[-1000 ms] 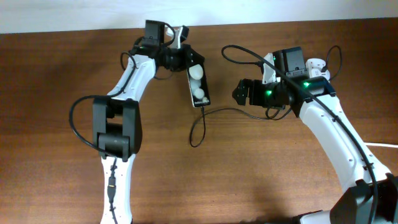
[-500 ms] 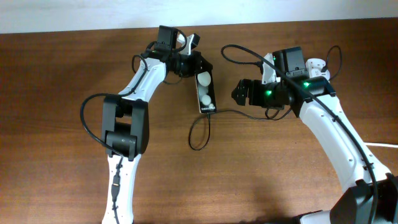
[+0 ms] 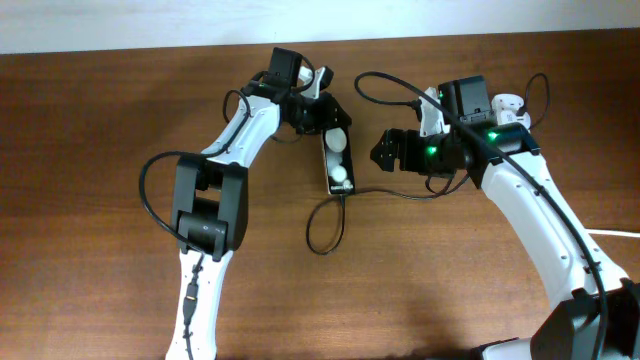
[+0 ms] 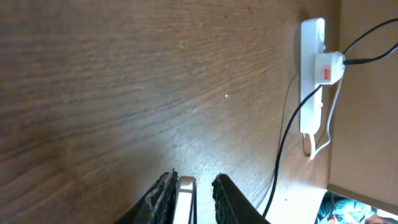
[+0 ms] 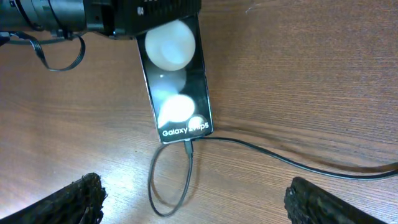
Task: Plug charger to phone and switch on socket
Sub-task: 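Lower the phone flat onto the table with the left gripper and release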
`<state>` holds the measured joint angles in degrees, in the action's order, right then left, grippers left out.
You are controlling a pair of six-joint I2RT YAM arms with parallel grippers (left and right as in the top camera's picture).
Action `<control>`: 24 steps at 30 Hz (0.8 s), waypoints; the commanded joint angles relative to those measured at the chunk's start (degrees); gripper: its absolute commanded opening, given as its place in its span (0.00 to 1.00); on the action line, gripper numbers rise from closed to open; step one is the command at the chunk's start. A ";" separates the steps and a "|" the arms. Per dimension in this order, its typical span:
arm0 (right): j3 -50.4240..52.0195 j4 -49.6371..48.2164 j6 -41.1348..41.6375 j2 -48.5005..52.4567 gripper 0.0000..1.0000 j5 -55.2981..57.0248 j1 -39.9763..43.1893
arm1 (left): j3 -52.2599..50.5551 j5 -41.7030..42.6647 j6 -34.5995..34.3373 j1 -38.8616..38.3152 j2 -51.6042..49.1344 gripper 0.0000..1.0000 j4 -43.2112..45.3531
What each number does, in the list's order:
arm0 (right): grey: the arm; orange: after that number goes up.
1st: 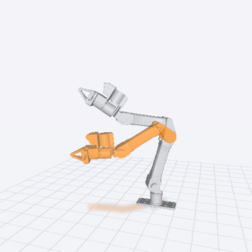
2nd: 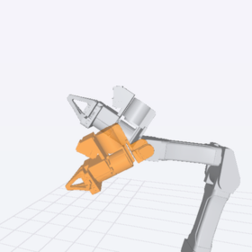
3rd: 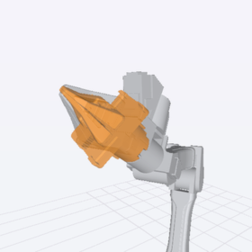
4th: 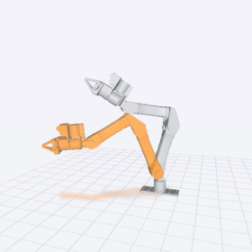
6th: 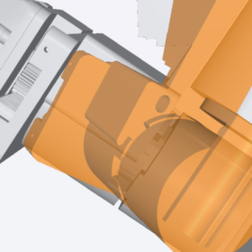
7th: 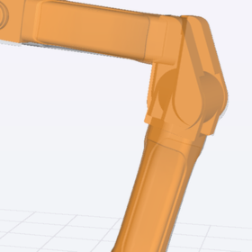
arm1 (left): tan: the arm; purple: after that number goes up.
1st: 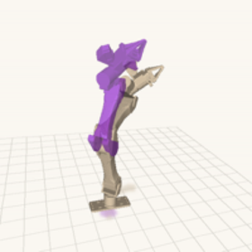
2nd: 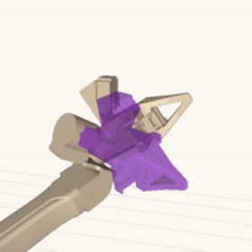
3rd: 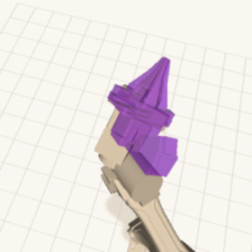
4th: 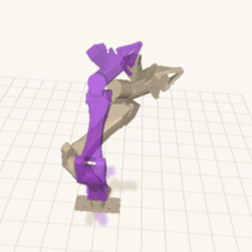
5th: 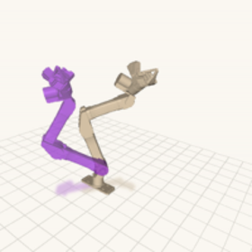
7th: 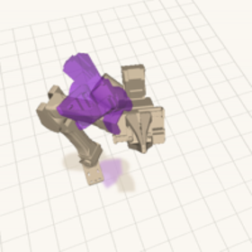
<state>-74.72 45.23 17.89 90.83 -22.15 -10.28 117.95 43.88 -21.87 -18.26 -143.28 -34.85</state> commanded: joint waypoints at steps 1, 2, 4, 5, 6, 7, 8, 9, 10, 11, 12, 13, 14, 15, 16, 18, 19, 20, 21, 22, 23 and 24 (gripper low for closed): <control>0.28 0.13 -0.52 -0.17 0.96 -0.57 -0.33 | 0.15 -1.31 0.50 -0.50 -0.42 0.20 -0.85; 0.28 0.13 -0.52 -0.17 0.96 -0.57 -0.33 | 0.15 -1.33 0.50 -0.50 -0.42 0.24 -0.87; 0.28 0.13 -0.52 -0.17 0.96 -0.57 -0.33 | 0.15 -1.33 0.50 -0.50 -0.42 0.47 -0.87; 0.28 0.13 -0.52 -0.17 0.96 -0.57 -0.33 | 0.15 -1.36 0.50 -0.50 -0.42 0.52 -0.92; 0.28 0.15 -0.52 -0.17 0.96 -0.57 -0.33 | 0.15 -1.75 0.50 -0.50 -0.42 0.68 -1.03; 0.28 0.22 -0.52 -0.17 0.96 -0.57 -0.33 | 0.15 -1.75 0.50 -0.50 -0.42 0.73 -1.03; 0.28 0.24 -0.52 -0.17 0.96 -0.57 -0.33 | 0.15 -1.75 0.48 -0.50 -0.42 0.76 -1.03; 0.28 0.26 -0.52 -0.17 0.96 -0.57 -0.33 | 0.15 -1.73 0.48 -0.50 -0.42 0.90 -1.05; 0.28 0.26 -0.52 -0.17 0.96 -0.57 -0.33 | 0.15 -1.75 0.48 -0.50 -0.42 0.99 -1.25; 0.28 0.26 -0.52 -0.17 0.96 -0.59 -0.33 | 0.15 -1.75 0.48 -0.50 -0.42 0.99 -1.25; 0.28 0.28 -0.52 -0.17 0.96 -0.63 -0.33 | 0.15 -1.75 0.48 -0.50 -0.42 0.99 -1.46; 0.28 0.28 -0.52 -0.17 0.96 -0.81 -0.33 | 0.15 -1.75 0.48 -0.50 -0.42 0.99 -1.68; 0.28 0.26 -0.52 -0.17 0.96 -0.79 -0.33 | 0.15 -2.34 -0.70 -0.50 -0.42 0.99 -2.19; 0.28 0.28 -0.52 -0.17 0.96 -0.79 -0.33 | 0.15 -4.04 -1.66 -0.50 -0.42 0.99 -2.99; 0.28 0.26 -0.52 -0.17 0.96 -0.81 -0.33 | 0.15 -6.32 -1.97 -0.50 -0.42 0.99 -4.39; 0.28 0.26 -0.52 -0.17 0.96 -0.79 -0.33 | 0.17 -8.87 -3.50 -0.50 -0.39 0.99 -5.38; 0.28 0.26 -0.52 -0.17 0.96 -0.79 -0.33 | 0.17 -10.49 -5.20 -0.50 -0.39 0.99 -6.10; 0.28 0.26 -0.52 -0.17 0.96 -0.81 -0.33 | 0.17 -11.37 -5.95 -0.50 -0.39 0.99 -6.95; 0.28 0.26 -0.52 -0.17 0.96 -0.81 -0.33 | 0.17 -12.72 -6.16 -0.50 -0.39 0.99 -8.22; 0.28 0.26 -0.52 -0.17 0.96 -1.27 -0.33 | 0.17 -17.29 -10.29 -0.50 -0.39 0.99 -10.82; 0.28 0.28 -0.52 -0.17 0.96 -1.42 -0.33 | 0.17 -20.11 -12.90 -0.48 -0.39 0.99 -12.39; 0.28 0.46 -0.52 -0.17 0.96 -1.42 -0.33 | 0.17 -21.27 -14.78 -0.48 -0.39 0.99 -13.27</control>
<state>-74.72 45.47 17.80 90.83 -22.61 -10.28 119.26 31.24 -31.40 -18.79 -142.15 -46.09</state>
